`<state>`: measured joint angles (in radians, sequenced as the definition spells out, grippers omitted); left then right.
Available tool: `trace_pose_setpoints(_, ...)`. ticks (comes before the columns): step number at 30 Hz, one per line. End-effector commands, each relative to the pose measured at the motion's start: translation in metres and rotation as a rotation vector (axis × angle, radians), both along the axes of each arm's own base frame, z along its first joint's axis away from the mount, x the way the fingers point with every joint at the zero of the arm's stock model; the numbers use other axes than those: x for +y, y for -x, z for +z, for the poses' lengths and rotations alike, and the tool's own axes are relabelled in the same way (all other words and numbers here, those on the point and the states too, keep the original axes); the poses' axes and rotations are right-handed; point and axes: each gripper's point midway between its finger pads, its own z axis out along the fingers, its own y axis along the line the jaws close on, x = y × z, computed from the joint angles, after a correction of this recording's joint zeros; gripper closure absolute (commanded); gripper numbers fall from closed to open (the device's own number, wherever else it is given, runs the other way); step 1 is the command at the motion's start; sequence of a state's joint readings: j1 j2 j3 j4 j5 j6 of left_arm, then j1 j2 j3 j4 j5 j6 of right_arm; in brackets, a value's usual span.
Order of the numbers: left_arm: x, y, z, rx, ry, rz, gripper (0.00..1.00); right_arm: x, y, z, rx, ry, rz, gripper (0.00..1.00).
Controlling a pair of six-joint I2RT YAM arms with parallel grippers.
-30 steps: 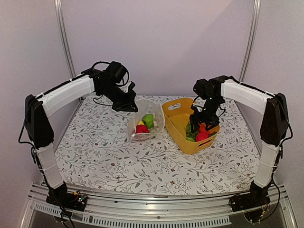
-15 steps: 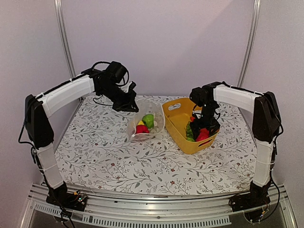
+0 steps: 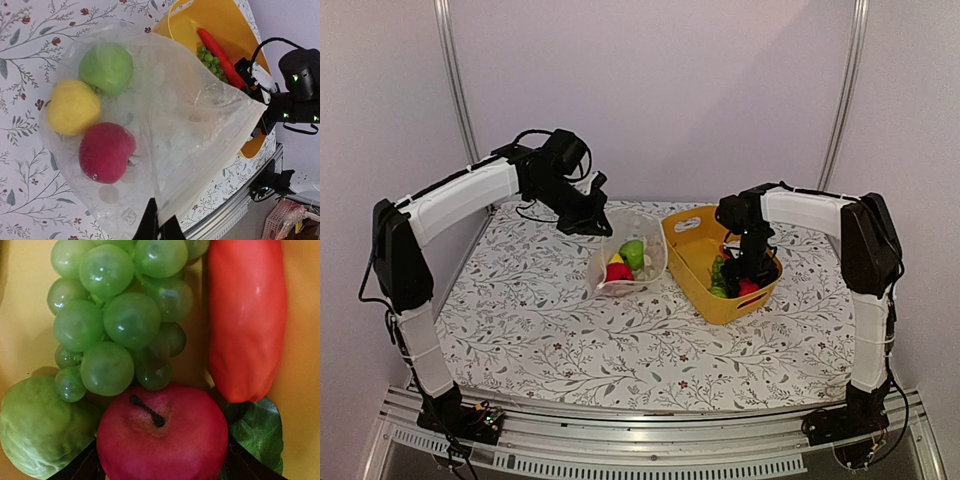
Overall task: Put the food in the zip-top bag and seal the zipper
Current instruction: Pick up the fake fruit from the bin.
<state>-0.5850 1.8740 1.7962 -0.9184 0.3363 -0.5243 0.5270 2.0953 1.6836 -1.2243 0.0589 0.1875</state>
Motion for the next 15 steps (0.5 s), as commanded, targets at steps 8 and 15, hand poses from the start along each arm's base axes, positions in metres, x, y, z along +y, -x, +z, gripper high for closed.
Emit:
trace_pose_setpoints(8,-0.005,0.003,0.007,-0.006,0.028,-0.018,1.0,0.003,-0.016,0.041,-0.104,-0.031,-0.012,0.37)
trace_pose_setpoints(15,-0.012,-0.003,0.007,-0.008,0.05,-0.025,1.0,0.015,-0.025,0.093,-0.19,-0.106,-0.023,0.38)
